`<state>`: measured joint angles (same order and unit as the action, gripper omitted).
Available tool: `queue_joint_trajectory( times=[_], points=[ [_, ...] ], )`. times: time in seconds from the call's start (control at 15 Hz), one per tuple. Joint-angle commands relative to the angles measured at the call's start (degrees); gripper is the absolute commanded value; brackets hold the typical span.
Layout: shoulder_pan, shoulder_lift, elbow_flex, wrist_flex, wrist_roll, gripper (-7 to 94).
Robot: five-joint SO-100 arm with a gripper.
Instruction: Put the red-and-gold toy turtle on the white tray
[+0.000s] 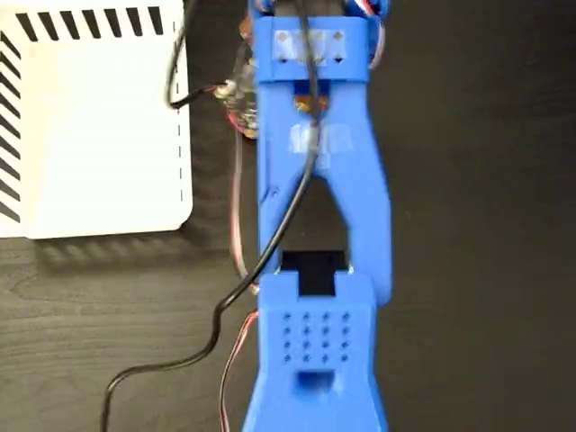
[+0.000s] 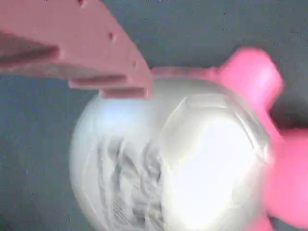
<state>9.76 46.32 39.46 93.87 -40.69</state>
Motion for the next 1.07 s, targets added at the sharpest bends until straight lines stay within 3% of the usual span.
queue_joint_trajectory(
  times=[0.0,0.73,1.0],
  points=[
    [1.05,0.09,-5.54,1.23,-0.79,54],
    [2.99,-11.78,-16.35,2.81,-2.02,53],
    [3.52,-12.92,-18.11,2.81,-2.20,40]
  ],
)
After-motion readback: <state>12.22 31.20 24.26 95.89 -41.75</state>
